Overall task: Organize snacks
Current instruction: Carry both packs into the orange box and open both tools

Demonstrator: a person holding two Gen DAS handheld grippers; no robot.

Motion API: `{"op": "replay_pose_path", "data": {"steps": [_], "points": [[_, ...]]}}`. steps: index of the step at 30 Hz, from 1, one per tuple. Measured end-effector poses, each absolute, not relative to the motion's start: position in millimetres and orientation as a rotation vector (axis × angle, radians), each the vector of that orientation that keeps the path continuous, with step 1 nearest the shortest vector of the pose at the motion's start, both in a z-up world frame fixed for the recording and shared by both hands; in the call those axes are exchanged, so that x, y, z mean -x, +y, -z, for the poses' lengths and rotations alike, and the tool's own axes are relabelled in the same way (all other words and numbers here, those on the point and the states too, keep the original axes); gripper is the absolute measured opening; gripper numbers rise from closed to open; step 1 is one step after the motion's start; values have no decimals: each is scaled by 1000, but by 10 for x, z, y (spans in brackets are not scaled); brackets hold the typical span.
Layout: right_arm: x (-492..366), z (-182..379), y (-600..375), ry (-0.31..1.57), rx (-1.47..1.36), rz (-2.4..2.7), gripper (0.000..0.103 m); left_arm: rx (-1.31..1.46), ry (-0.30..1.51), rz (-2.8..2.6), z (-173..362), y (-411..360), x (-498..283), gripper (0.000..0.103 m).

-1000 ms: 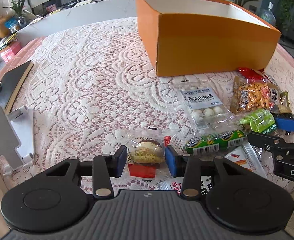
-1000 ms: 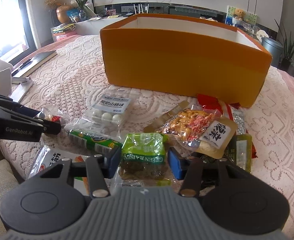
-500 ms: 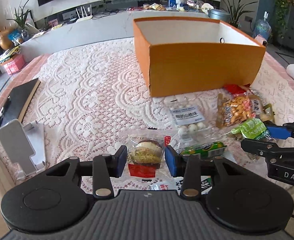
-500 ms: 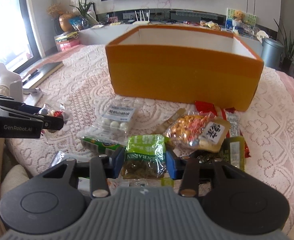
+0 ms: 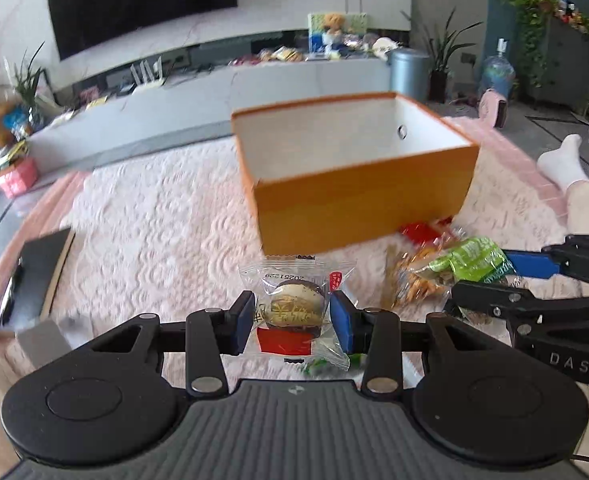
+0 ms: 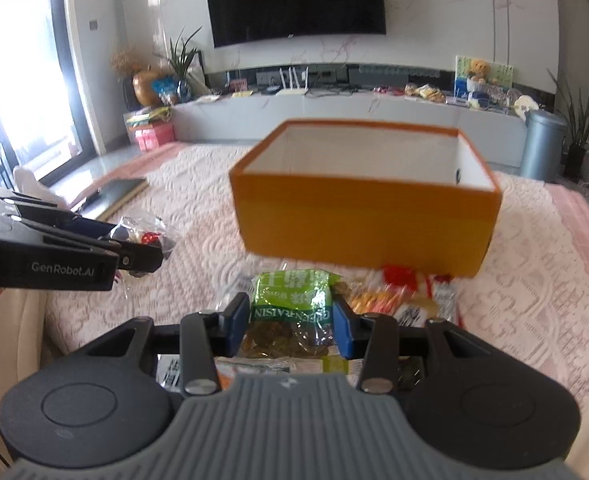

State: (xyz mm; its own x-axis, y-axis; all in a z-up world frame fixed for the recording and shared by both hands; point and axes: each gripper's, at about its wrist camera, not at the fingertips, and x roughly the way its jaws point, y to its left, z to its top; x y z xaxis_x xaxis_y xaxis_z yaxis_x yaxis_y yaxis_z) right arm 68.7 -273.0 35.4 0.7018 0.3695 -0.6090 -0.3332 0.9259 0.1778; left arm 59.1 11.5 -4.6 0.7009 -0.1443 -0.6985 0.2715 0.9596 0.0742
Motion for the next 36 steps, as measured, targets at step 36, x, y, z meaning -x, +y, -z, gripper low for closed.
{"op": "replay_pose_path", "data": {"steps": [36], "points": [[-3092,-882,-2911,759,78,-284,41,-221,796,322,83,-599,-2408,46]]}}
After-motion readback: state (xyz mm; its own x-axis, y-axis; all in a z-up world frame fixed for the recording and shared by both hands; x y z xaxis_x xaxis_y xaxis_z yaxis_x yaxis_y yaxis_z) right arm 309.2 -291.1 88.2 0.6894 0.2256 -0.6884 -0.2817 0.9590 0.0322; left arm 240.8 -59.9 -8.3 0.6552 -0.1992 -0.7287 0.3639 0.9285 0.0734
